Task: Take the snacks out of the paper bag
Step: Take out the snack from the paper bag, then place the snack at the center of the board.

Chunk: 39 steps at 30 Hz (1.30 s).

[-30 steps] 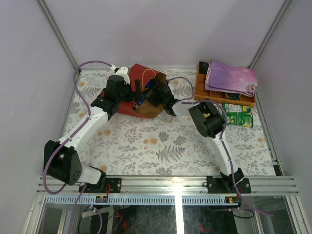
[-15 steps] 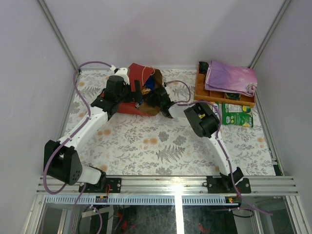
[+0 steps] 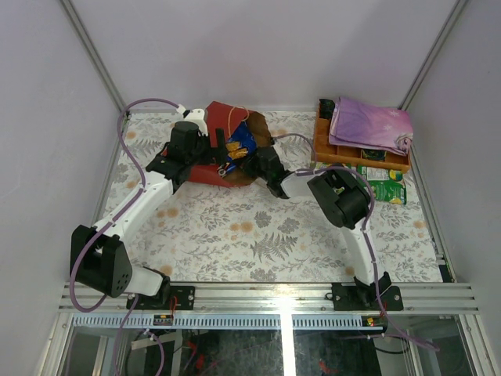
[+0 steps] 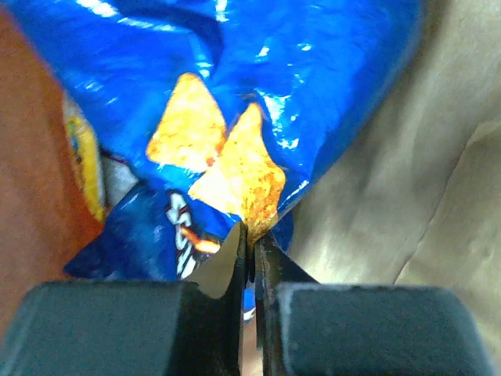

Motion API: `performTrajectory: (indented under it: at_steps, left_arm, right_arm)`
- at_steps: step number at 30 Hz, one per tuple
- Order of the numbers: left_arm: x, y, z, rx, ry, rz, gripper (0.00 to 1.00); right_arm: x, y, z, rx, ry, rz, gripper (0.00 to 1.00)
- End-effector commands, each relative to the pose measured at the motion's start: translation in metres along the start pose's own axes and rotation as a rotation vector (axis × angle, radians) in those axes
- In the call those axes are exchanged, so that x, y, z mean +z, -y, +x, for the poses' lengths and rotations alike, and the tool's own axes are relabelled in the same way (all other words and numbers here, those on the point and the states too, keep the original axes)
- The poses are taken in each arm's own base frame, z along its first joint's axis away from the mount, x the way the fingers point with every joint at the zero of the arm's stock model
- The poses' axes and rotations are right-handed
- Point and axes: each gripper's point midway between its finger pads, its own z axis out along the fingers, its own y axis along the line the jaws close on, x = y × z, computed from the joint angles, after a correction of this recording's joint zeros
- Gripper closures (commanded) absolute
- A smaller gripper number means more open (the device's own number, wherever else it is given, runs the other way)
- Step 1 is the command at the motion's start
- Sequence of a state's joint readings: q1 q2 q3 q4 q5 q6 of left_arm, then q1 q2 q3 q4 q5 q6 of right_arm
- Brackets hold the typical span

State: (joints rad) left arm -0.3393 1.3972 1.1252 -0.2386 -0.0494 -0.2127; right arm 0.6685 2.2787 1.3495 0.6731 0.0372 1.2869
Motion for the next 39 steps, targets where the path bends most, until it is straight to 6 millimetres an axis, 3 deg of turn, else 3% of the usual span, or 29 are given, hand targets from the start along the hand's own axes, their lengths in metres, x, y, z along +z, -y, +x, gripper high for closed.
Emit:
performTrajectory:
  at_steps: [1, 14, 21, 25, 28, 34, 39]
  left_arm:
    - [-0.004, -0.002, -0.017, -0.001, 0.067, -0.007, 0.0]
    - [-0.003, -0.01, -0.016, 0.008, 0.065, -0.051, 0.0]
    - [-0.001, -0.015, -0.014, 0.015, 0.063, -0.072, 0.0]
    - [0.0, -0.016, -0.014, 0.016, 0.062, -0.074, 0.0]
    - [0.0, -0.019, -0.013, 0.018, 0.059, -0.083, 0.0]
    - [0.001, -0.021, -0.012, 0.02, 0.056, -0.093, 0.0]
    - [0.005, -0.021, -0.01, 0.014, 0.052, -0.086, 0.0]
  right_arm:
    - [-0.042, -0.082, -0.013, -0.052, 0.023, -0.208, 1.0]
    - [-0.146, -0.132, -0.04, -0.385, 0.097, -0.292, 1.0]
    - [-0.202, -0.146, -0.064, -0.577, 0.166, -0.267, 1.0]
    - [-0.227, -0.143, -0.081, -0.614, 0.184, -0.235, 1.0]
    - [-0.243, -0.133, -0.101, -0.594, 0.184, -0.205, 1.0]
    - [-0.275, -0.115, -0.17, -0.526, 0.271, -0.134, 1.0]
    - [-0.276, -0.122, -0.198, -0.573, 0.297, -0.077, 1.0]
